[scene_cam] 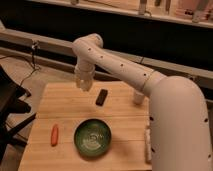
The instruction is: Place the white sponge in the ceramic cup
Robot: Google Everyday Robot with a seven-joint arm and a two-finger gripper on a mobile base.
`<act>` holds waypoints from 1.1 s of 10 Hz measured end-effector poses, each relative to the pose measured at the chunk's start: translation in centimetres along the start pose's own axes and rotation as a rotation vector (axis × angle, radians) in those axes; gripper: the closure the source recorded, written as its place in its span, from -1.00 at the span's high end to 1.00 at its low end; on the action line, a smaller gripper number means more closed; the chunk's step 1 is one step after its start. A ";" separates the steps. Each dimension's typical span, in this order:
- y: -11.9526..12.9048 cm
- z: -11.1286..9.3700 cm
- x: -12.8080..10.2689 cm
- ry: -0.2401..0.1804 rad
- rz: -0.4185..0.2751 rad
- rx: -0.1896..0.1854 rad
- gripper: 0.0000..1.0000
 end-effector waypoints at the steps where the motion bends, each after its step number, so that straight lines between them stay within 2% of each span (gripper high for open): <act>1: 0.8 -0.4 0.3 0.009 0.019 0.002 -1.00; 6: 3.5 -1.9 2.3 0.035 0.101 0.009 -1.00; 11: 6.3 -3.0 4.7 0.042 0.195 0.015 -1.00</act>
